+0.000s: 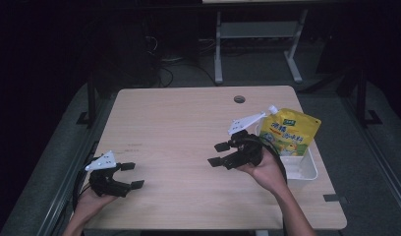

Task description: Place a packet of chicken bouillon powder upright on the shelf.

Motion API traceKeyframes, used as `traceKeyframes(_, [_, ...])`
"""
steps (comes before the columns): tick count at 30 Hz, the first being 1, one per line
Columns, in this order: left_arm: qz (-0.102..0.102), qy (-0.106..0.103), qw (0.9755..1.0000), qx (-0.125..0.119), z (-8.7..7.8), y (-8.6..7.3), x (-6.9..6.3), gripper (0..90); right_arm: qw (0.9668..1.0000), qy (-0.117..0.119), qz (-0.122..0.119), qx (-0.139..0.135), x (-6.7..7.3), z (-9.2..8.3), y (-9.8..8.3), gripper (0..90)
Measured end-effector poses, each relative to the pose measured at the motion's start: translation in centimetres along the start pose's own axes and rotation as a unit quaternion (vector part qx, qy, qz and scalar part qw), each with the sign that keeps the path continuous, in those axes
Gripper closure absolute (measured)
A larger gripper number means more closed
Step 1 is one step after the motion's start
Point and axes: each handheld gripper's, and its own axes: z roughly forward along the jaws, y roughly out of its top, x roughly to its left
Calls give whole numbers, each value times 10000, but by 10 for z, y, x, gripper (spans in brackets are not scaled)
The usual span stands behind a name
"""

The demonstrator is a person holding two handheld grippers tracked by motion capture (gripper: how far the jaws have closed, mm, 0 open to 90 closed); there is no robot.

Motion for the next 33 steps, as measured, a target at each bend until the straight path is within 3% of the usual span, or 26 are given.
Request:
traceKeyframes(25, [8, -47, 9999, 100, 3, -1, -1, 191, 9993, 337, 60, 172, 13, 35, -30, 355])
traceKeyframes(33, [12, -10, 9999, 110, 3, -2, -1, 191, 9992, 393, 79, 34, 23, 53, -57, 332])
